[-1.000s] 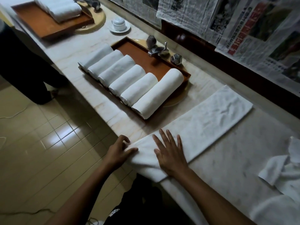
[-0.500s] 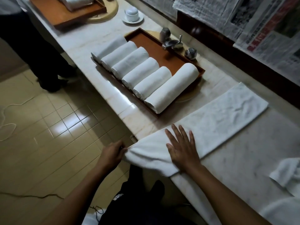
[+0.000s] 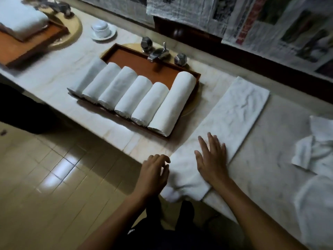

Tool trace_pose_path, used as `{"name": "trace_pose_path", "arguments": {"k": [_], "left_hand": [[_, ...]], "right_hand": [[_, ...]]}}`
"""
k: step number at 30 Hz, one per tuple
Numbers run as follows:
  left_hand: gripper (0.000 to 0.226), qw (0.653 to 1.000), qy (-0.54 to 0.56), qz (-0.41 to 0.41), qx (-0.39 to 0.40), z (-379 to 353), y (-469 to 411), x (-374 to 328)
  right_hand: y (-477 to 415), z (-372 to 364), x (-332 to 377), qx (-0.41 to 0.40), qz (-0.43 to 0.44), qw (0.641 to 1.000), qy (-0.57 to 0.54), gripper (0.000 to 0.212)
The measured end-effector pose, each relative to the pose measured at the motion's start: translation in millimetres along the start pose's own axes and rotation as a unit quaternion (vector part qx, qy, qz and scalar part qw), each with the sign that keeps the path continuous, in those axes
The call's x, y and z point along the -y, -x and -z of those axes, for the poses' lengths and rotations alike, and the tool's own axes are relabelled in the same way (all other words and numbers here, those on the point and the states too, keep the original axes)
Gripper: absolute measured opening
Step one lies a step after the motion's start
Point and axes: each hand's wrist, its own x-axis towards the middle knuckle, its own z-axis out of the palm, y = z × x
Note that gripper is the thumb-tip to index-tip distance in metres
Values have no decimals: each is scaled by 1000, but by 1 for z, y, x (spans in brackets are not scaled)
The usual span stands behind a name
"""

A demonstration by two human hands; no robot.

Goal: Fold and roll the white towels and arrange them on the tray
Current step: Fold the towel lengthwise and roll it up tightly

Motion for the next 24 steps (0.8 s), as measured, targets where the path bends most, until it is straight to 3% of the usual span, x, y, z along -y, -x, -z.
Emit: {"name": "trace_pose_path", "arguments": {"k": [7, 10, 13, 15, 20, 24], "left_hand": [[19, 984, -3, -162, 73, -15, -38, -27], [26, 977, -15, -191, 92, -30, -49, -33], [35, 973, -26, -203, 102, -51, -60, -45], [44, 970, -39, -214, 109, -69, -74, -56], [59, 935, -154, -247, 205, -109, -137, -66], [64, 941, -191, -209, 186, -101, -169, -43]], "right_hand": [[31, 4, -4, 66, -25, 997, 37, 60], [59, 7, -3, 36, -7, 998, -58, 51], [66, 13, -17, -48, -69, 987, -137, 47], [53, 14, -35, -92, -125, 984, -91, 48], [13, 11, -61, -12, -193, 980, 36, 59], [11, 16, -96, -39, -243, 968, 45, 62]]}}
